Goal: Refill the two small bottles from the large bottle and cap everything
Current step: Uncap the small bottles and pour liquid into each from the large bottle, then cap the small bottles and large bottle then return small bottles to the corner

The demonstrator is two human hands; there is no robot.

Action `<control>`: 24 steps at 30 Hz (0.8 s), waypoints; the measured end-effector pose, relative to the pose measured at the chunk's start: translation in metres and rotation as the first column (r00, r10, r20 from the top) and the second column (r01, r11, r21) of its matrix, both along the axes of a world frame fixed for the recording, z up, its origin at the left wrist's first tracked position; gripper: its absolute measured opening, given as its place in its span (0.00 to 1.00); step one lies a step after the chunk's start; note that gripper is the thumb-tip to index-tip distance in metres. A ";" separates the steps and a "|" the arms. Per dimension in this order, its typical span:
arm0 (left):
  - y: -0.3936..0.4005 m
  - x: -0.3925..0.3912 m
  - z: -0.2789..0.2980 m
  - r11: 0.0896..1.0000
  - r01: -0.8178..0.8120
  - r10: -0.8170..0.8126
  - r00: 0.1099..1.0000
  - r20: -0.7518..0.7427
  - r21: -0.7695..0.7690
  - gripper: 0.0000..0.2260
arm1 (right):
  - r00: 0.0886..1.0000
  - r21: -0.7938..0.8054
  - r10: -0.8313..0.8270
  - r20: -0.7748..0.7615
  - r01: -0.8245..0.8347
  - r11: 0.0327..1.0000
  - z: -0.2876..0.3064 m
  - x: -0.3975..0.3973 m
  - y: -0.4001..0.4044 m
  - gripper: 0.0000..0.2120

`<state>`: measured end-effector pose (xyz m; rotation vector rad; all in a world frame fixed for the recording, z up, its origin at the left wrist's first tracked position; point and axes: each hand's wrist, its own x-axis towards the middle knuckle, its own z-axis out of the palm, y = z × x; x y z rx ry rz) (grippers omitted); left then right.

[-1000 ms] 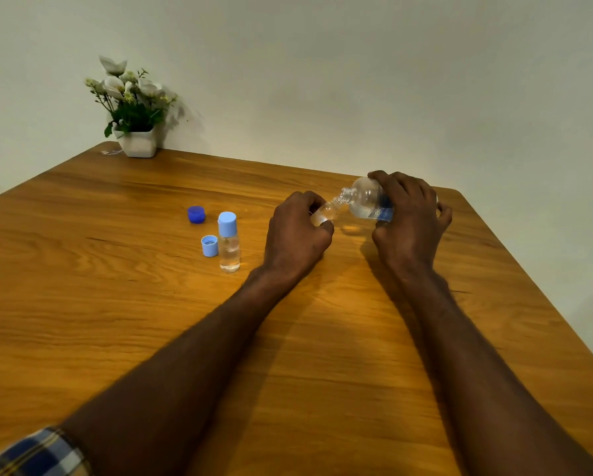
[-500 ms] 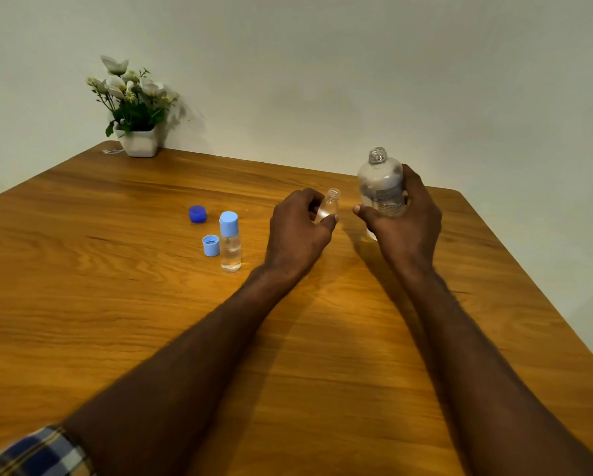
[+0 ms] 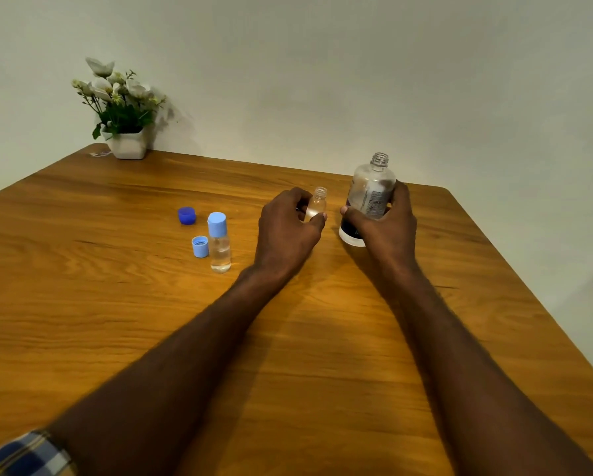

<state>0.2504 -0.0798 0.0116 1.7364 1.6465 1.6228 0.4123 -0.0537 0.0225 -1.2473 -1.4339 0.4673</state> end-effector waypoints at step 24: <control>-0.130 -0.053 0.051 0.985 -0.008 -0.003 0.998 0.065 0.172 0.11 | 0.928 0.267 0.192 -0.318 -0.107 0.958 0.040 -0.066 -0.110 0.07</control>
